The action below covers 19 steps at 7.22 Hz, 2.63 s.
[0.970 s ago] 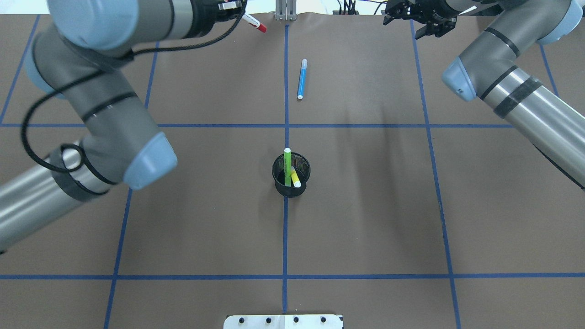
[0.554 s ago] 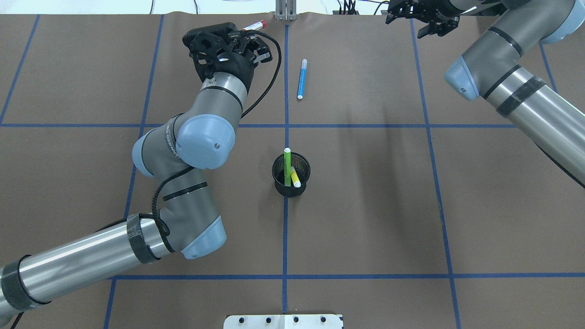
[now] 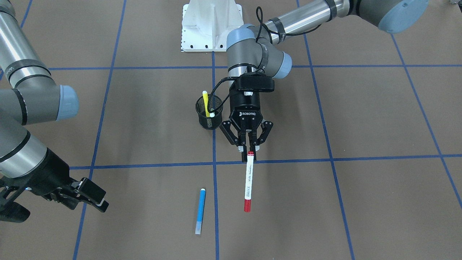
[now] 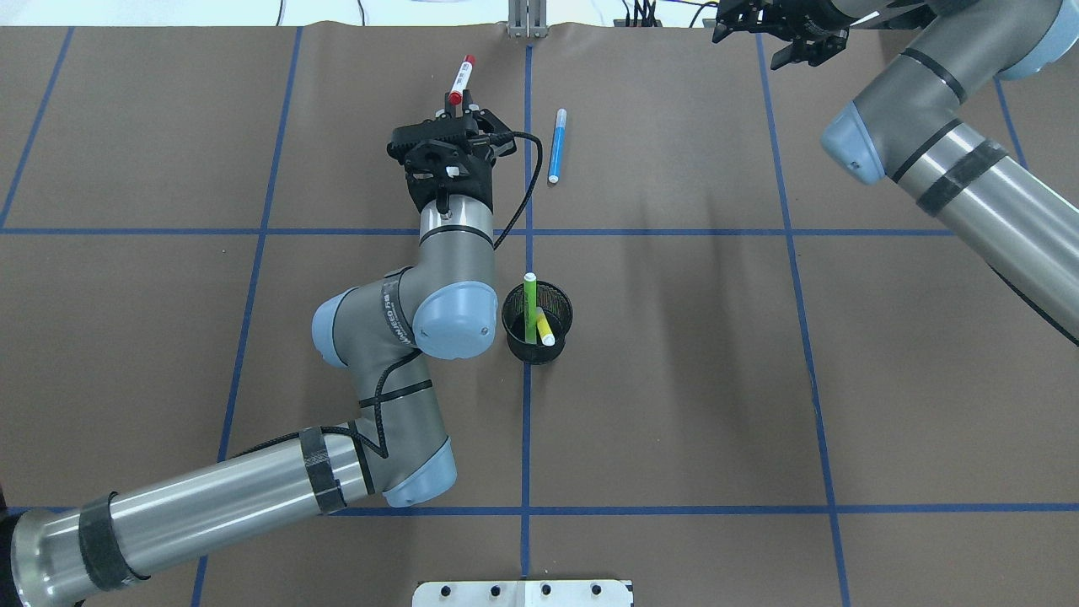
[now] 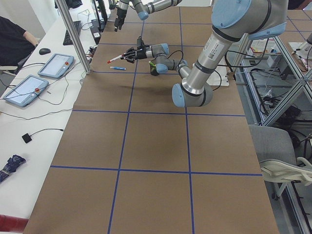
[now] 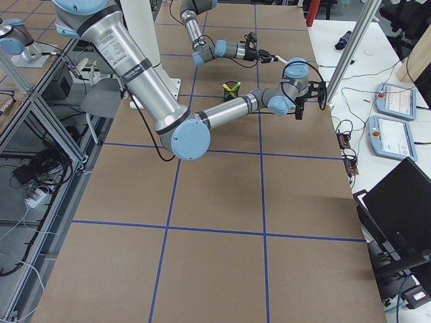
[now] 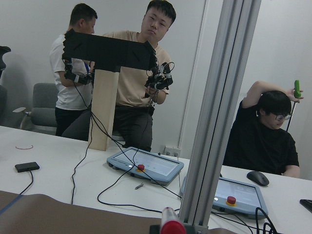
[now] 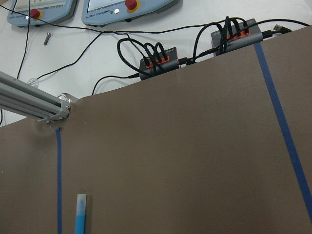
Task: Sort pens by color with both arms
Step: 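Lower the red-capped marker beside the blue marker and open the left gripper, then raise the left gripper away while the right arm moves toward the cup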
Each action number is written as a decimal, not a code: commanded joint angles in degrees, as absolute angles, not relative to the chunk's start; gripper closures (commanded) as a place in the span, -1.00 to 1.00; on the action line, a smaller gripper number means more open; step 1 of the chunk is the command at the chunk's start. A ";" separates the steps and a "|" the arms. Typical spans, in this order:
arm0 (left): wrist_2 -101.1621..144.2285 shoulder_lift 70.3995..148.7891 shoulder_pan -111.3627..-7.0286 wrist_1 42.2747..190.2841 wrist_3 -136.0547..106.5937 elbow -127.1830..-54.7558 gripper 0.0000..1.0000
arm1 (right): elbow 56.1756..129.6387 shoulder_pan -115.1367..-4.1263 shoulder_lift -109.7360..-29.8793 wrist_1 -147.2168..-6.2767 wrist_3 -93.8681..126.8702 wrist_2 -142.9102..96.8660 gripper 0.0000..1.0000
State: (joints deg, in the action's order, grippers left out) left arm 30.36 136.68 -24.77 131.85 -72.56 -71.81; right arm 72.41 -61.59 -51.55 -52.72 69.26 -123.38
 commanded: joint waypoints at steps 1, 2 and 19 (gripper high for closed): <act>29.71 139.90 -22.95 131.84 -74.09 -66.65 1.00 | 72.69 -61.61 -51.77 -52.82 69.26 -123.14 -1.00; 29.62 143.40 -22.77 131.84 -74.61 -62.18 1.00 | 72.69 -61.61 -51.94 -52.74 69.26 -123.05 -1.00; 34.86 153.80 -26.44 131.49 -78.41 -50.17 -1.00 | 72.86 -61.26 -53.09 -52.21 69.17 -121.82 -1.00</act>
State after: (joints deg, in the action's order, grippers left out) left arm 32.29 153.34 -25.34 131.63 -78.91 -49.13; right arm 72.74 -61.30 -53.09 -52.30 69.17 -121.82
